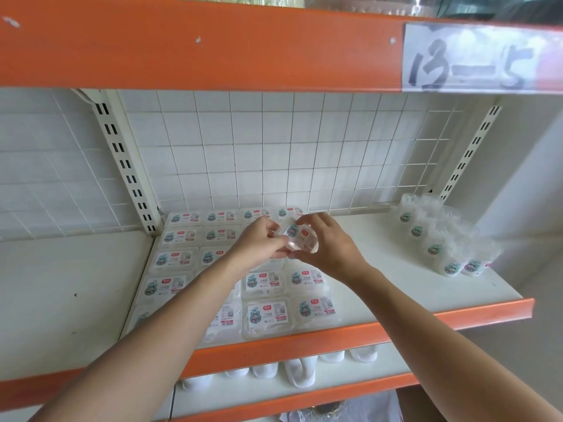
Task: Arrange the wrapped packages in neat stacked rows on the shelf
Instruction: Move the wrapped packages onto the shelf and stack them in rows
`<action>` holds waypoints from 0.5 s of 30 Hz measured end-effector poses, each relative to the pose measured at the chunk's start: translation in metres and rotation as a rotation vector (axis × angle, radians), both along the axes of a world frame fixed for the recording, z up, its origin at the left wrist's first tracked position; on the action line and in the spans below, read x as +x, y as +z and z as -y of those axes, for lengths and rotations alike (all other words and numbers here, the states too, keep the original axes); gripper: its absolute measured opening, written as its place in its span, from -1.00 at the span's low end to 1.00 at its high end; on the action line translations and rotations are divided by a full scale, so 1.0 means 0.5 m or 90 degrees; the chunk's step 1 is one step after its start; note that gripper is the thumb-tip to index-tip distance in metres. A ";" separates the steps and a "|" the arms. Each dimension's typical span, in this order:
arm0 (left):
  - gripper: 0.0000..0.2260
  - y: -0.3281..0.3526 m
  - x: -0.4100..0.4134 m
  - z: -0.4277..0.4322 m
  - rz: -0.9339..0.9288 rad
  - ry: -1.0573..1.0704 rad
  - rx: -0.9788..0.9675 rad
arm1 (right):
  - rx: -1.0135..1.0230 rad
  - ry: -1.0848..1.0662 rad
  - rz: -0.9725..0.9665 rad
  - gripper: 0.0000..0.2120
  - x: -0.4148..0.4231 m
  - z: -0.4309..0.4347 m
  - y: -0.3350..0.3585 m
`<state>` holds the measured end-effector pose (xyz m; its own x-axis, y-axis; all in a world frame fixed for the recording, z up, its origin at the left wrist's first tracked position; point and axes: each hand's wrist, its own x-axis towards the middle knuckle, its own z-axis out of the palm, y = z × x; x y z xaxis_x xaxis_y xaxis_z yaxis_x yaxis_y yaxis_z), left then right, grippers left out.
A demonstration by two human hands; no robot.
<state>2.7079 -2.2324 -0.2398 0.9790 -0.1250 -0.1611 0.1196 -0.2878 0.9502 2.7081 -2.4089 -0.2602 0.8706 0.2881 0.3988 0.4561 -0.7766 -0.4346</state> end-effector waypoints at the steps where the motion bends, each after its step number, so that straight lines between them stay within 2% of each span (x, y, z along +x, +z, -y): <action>1: -0.72 0.000 0.000 0.000 0.001 -0.008 0.016 | -0.013 0.001 0.007 -0.43 0.002 0.002 0.000; 6: -0.68 0.004 -0.013 -0.014 0.155 -0.075 0.319 | -0.071 0.044 -0.051 -0.53 0.008 0.026 0.000; 10: -0.66 -0.012 -0.021 -0.014 0.248 -0.108 0.466 | -0.124 0.079 -0.095 -0.57 0.012 0.042 0.002; 15: -0.65 -0.038 -0.027 -0.015 0.212 -0.156 0.614 | -0.193 0.106 -0.108 -0.59 0.022 0.035 0.003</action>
